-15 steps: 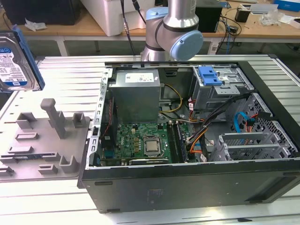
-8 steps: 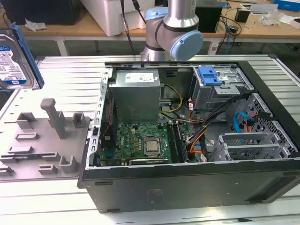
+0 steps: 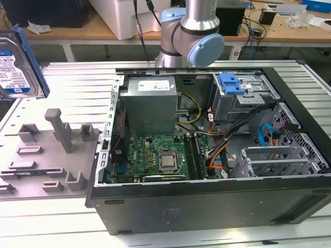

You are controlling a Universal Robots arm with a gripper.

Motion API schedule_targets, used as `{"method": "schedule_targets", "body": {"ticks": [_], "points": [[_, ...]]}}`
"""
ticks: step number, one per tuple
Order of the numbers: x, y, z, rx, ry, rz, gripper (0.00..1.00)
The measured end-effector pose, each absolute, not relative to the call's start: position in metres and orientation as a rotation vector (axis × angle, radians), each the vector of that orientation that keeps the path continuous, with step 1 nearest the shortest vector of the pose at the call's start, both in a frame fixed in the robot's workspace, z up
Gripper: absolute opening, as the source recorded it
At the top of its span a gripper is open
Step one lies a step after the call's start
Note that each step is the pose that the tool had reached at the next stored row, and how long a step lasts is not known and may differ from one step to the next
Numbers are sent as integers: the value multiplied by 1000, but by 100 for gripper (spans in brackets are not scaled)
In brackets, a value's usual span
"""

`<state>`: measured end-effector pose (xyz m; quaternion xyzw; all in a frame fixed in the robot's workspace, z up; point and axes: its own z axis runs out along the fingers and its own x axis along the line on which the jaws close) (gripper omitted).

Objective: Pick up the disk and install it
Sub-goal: 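Pick up the disk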

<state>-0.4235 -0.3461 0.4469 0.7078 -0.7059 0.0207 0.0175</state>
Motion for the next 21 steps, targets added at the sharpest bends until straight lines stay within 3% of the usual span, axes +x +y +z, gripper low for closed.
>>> {"method": "schedule_targets", "body": {"ticks": [21], "points": [[-377,-360,458,2199,-2193,63,36]]}}
